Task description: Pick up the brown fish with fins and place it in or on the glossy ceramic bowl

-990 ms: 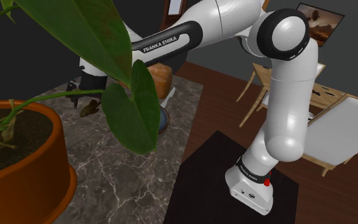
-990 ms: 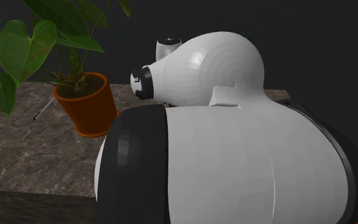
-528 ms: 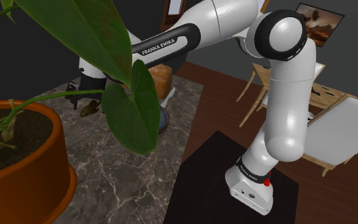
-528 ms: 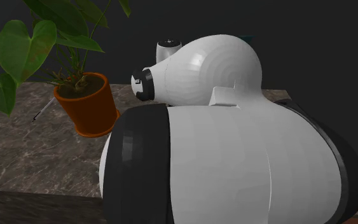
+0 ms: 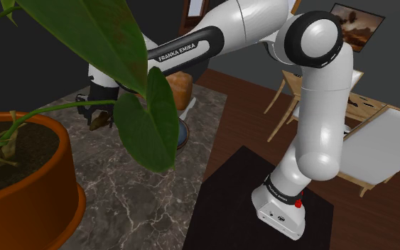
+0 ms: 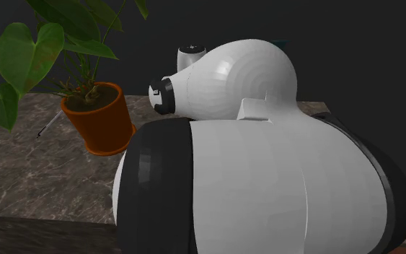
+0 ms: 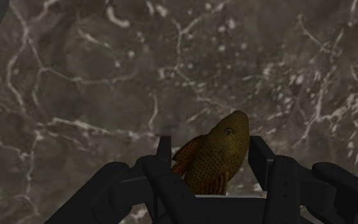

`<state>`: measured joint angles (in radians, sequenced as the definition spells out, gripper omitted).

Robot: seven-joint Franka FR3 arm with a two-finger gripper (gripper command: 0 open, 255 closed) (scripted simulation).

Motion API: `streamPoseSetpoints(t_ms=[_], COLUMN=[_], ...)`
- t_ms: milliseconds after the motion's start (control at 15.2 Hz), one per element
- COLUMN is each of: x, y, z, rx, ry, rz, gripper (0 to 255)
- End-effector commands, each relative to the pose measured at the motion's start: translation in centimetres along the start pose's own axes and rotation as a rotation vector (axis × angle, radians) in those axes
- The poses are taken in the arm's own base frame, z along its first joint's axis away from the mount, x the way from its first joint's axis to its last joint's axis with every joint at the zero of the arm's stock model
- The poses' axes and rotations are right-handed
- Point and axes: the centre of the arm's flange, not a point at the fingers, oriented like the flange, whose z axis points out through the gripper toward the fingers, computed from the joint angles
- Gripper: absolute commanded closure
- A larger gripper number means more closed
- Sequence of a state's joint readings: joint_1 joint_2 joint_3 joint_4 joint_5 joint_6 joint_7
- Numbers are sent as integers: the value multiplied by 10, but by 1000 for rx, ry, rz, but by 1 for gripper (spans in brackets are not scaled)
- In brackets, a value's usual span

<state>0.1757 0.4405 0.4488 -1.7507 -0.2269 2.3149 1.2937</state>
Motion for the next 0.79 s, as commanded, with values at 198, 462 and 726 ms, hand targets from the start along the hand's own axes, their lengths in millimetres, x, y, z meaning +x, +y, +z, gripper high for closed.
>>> streamPoseSetpoints(t_ms=[198,462,726], x=[0,1,2], y=[-1,-4,-8], z=[-5,-26,-47], rx=[0,0,0], ry=[0,0,0], rz=[0,0,0], gripper=[255,255,255])
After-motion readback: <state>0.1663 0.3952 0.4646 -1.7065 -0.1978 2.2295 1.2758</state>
